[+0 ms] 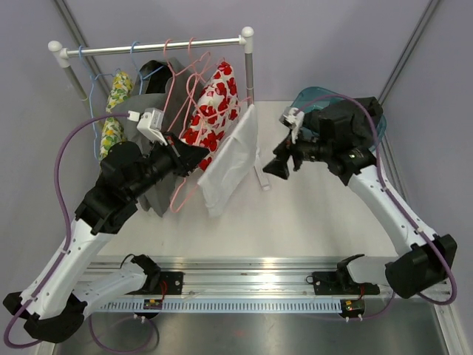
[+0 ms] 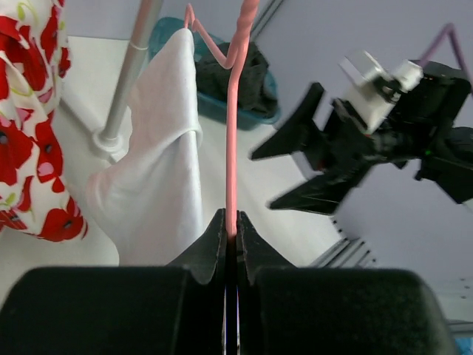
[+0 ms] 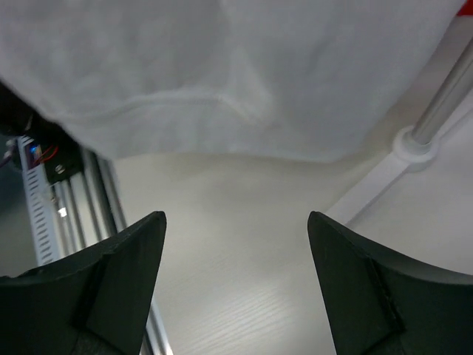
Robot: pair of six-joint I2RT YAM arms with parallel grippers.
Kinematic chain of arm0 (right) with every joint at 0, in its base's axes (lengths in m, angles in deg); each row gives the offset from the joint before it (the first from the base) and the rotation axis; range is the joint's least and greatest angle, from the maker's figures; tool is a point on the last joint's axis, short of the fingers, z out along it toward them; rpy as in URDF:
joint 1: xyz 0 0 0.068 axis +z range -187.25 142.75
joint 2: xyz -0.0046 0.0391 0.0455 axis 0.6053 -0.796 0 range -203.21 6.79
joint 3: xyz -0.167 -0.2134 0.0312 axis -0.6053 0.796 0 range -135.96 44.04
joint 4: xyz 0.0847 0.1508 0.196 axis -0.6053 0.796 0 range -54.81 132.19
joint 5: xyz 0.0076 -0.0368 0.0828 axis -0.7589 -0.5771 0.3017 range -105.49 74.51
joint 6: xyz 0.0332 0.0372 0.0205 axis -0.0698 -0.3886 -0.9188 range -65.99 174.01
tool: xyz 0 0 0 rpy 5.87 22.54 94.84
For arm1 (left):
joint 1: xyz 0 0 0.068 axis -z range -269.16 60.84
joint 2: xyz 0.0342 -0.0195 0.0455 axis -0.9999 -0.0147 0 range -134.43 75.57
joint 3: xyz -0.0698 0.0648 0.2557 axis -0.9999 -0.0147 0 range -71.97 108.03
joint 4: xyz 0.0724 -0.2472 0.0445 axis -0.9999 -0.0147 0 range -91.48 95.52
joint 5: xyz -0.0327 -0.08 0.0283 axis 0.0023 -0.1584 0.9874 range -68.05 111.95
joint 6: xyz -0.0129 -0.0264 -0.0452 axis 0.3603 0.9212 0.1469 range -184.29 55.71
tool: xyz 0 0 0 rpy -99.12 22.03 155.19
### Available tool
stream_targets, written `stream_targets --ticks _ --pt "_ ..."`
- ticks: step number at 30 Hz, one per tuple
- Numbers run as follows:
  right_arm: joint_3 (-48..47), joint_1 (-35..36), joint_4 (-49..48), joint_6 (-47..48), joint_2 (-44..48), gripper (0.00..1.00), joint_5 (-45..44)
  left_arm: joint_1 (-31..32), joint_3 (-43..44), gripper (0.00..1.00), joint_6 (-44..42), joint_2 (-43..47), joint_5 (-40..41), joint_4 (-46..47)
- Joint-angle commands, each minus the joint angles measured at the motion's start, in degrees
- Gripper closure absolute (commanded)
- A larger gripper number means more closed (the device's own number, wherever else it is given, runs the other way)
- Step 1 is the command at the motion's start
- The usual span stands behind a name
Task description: Remove the skirt from the hanger
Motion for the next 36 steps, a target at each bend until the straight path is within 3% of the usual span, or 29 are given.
stream_targets --ticks 1,3,4,7,9,11,15,20,23,26,27,29,30,33,36 --pt "-7.65 10.02 -14.33 -9.73 -6.40 0.16 -21.51 0.33 -2.02 1.00 6.92 2.04 -4.69 10.13" --pt "-12.31 16.33 -13.02 -8.15 -9.32 0.18 -25.86 0.42 -2.90 1.00 7.98 2.66 -4.69 10.22" --pt "-13.46 18.37 -13.01 -7.45 -11.68 0.18 -33.01 0.42 -2.99 1.00 8.24 2.83 -4.95 10.13" --pt "-16.80 22.41 -13.09 -5.16 -13.63 0.21 -39.73 0.51 -3.08 1.00 8.86 3.36 -5.04 9.78" --pt "-16.98 23.83 -14.33 -4.80 -13.63 0.25 -42.74 0.51 -3.25 1.00 9.30 3.97 -5.22 9.69" --pt "-16.55 24.54 -15.21 -4.19 -13.81 0.39 -46.17 0.51 -3.52 1.00 9.82 4.42 -5.66 10.21" --pt "-15.58 24.63 -15.30 -2.26 -14.08 0.41 -49.87 0.51 -3.26 1.00 10.35 4.86 -6.53 9.95" --pt "-13.73 24.63 -17.58 -1.90 -13.55 0.42 -44.70 0.51 -3.26 1.00 11.23 5.21 -8.20 10.22" --pt "-14.52 24.63 -17.93 -2.87 -14.69 0.51 -42.32 0.51 -3.61 1.00 11.84 5.47 -9.00 10.74" --pt "-15.48 24.63 -17.76 -3.92 -15.57 0.69 -40.03 0.51 -3.87 1.00 11.67 6.08 -8.74 10.22" --pt "-16.10 24.54 -16.89 -4.18 -15.83 0.82 -39.77 0.51 -3.87 1.00 11.41 6.35 -8.47 10.04" --pt "-16.89 24.54 -14.86 -4.19 -15.57 0.97 -39.33 0.51 -3.96 1.00 10.27 6.79 -7.33 8.99" --pt "-16.72 24.54 -14.60 -3.93 -14.87 1.00 -39.33 0.51 -4.05 1.00 9.48 7.14 -6.63 8.29" --pt "-17.33 23.93 -12.50 -1.91 -10.05 1.00 -36.53 0.51 -4.48 1.00 6.05 7.32 -2.33 4.34" --pt "-24.26 20.77 -4.07 -2.42 -7.58 1.00 -26.63 0.51 -6.50 1.00 3.24 6.27 1.11 1.87"
